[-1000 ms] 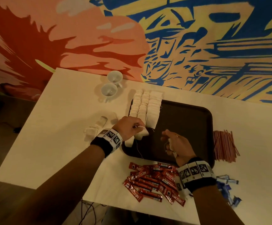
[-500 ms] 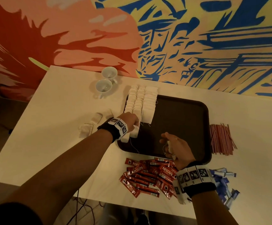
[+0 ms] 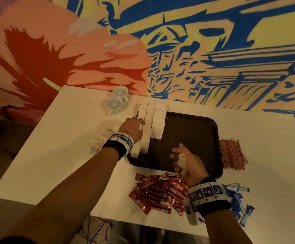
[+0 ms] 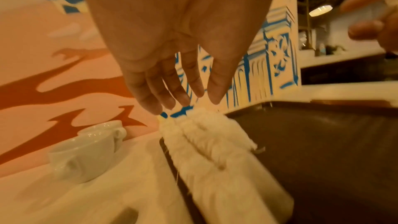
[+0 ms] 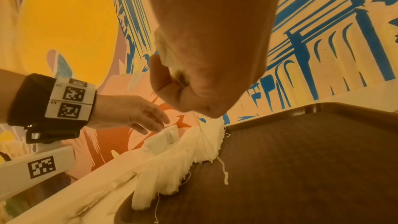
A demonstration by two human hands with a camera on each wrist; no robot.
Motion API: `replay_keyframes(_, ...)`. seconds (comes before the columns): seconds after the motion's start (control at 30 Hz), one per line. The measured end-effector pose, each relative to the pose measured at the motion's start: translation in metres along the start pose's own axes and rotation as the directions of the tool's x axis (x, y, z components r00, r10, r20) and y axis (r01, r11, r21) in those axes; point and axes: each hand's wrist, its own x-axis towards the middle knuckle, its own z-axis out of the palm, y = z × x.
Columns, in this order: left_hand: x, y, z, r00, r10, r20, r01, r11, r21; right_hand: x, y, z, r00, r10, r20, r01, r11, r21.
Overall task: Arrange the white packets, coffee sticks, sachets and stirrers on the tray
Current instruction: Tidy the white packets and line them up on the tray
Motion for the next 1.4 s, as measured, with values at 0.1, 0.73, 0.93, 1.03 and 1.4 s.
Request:
replay_keyframes(0.1, -0.025, 0.012, -0.016, 0.993, -0.036, -0.109, 0.017, 0.986, -0.167, -0.012, 0.002, 0.004, 0.998, -0.04, 0.043, 0.037, 0.996, 0.076)
replay_keyframes(0.73, -0.229, 0.09, -0.003, 0.956, 0.288, -0.045, -0.253, 0.74, -0.623, -0.095, 0.045, 0.023, 0.975, -0.216, 0.054, 0.203, 0.963, 0.179)
replay_keyframes(0.93, -0.245, 0.084, -0.002, 0.966, 0.207, -0.154, -0.254, 0.659, -0.708, -0.121, 0.057, 0.035, 0.955, -0.272, 0.118, 0.244, 0.947, 0.21)
replay_keyframes(1.03, -0.253, 0.076, -0.011, 0.974, 0.145, -0.177, -0.228, 0.576, -0.785, -0.131, 0.063, 0.039, 0.95, -0.265, 0.165, 0.228, 0.95, 0.211)
replay_keyframes(1.4, -0.265, 0.061, -0.009, 0.989, -0.044, -0.144, -0.116, 0.39, -0.914, -0.146, 0.086, 0.027, 0.902, -0.225, 0.369, 0.198, 0.974, 0.109)
